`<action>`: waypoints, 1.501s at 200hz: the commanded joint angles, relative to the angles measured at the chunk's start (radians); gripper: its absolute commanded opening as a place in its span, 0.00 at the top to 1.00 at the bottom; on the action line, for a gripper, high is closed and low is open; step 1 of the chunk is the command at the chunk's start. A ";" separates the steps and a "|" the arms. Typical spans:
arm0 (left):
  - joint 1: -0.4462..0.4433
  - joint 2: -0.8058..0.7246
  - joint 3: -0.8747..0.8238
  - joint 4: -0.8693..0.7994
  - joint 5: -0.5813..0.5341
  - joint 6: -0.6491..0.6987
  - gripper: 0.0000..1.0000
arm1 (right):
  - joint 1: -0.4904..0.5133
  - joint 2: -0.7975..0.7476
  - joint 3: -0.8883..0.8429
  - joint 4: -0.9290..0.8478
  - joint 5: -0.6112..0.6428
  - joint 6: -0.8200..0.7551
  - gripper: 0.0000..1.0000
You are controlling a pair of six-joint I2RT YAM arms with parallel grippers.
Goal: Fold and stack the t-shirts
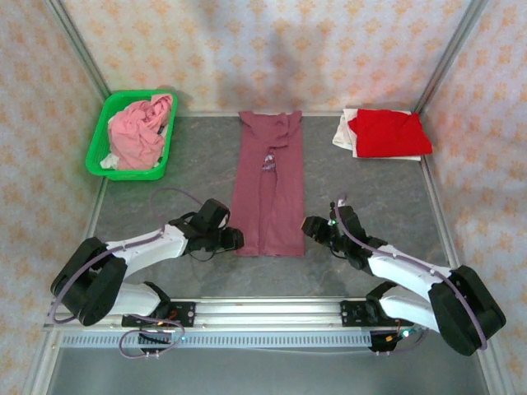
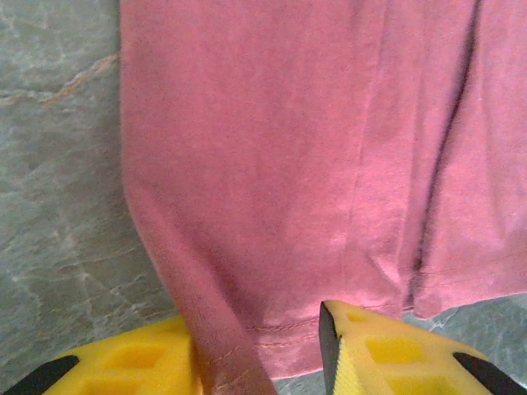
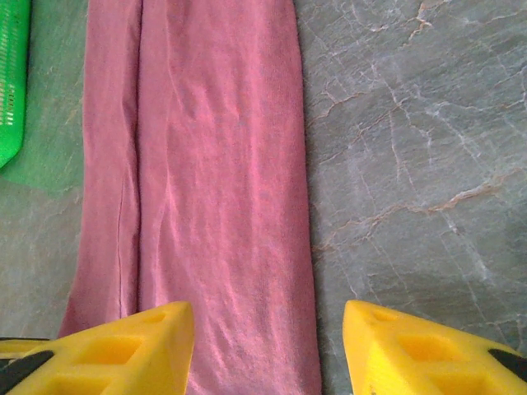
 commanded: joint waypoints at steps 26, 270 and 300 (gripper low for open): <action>-0.002 0.012 0.032 -0.068 -0.059 0.018 0.62 | 0.003 0.012 -0.001 0.004 0.005 0.004 0.49; -0.002 -0.020 -0.025 -0.045 -0.110 0.032 1.00 | 0.103 0.086 0.010 -0.075 -0.161 0.167 0.66; -0.003 -0.037 -0.033 -0.046 -0.118 0.031 1.00 | 0.103 0.124 0.020 -0.057 -0.152 0.210 0.75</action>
